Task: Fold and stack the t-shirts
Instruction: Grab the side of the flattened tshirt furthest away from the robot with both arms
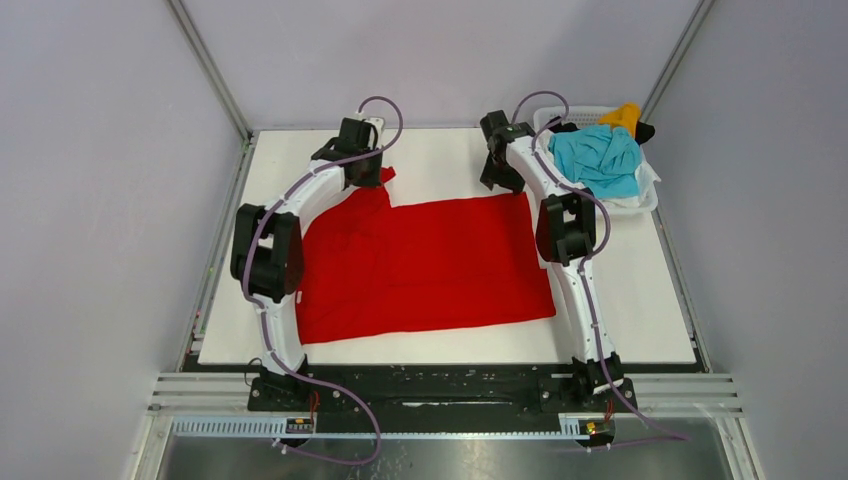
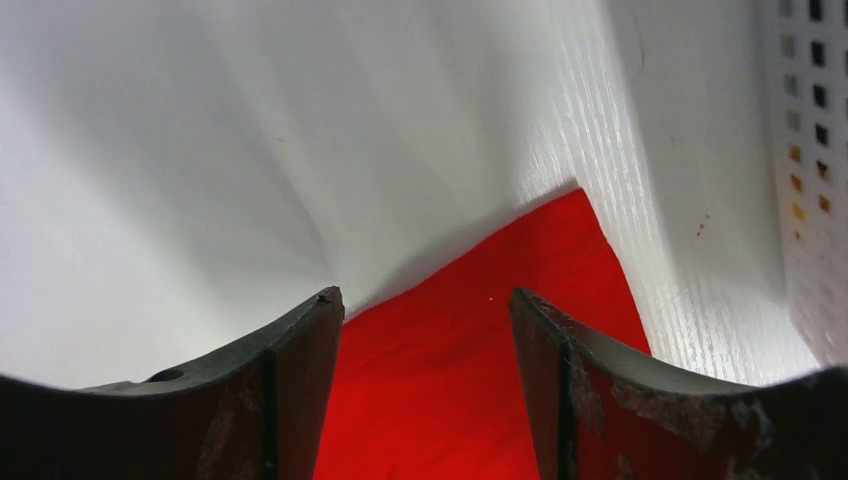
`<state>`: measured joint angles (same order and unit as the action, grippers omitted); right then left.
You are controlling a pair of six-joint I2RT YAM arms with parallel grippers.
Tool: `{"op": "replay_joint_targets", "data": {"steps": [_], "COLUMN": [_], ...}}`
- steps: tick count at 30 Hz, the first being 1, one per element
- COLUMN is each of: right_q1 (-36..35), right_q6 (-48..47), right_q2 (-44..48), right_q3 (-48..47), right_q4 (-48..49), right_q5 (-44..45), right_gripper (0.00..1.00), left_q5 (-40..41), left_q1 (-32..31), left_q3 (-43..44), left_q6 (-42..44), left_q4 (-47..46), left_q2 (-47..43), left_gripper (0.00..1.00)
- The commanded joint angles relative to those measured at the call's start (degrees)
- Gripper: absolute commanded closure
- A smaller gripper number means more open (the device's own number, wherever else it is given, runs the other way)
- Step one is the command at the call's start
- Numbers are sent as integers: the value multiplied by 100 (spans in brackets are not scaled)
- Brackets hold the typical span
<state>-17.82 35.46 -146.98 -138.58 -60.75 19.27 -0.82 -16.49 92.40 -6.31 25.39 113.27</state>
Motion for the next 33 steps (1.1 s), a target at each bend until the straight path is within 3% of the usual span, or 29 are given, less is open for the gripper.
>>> {"op": "replay_joint_targets", "data": {"steps": [1,4,8,12,17,20,24,29,33], "right_q1": [33,29,33,32,33,-2,-79,-174,-204], "right_q6": [161,147,167,92,-245,-536,-844,-959,-1090], "right_q2": [61,281,512,470,572,922,1635,2697,3069], "right_q3": [144,574,1037,885,598,892,2055,3803,4592], "right_q4": [-374,-362,-79,60,345,734,1474,2476,2687], "right_q5": [5,43,-4,-11,-130,-297,-572,-944,-960], "right_gripper": [31,36,54,78,89,92,92,91,88], "left_q5": [-187,-207,-290,-362,-448,-584,-487,34,616], "left_q1": [10,12,8,12,1,-5,-82,-269,-603], "left_q3": [-178,-334,-426,-428,-422,-590,-1082,-1844,-2667], "left_q6": [-51,-53,-57,47,284,382,433,266,-310], "left_q4": [-375,-442,-464,-480,-482,-512,-699,-930,-1177], "left_q2": [-414,-489,-556,-641,-795,-998,-1396,-2044,-2638], "left_gripper": [100,100,100,100,100,100,100,100,100]}}
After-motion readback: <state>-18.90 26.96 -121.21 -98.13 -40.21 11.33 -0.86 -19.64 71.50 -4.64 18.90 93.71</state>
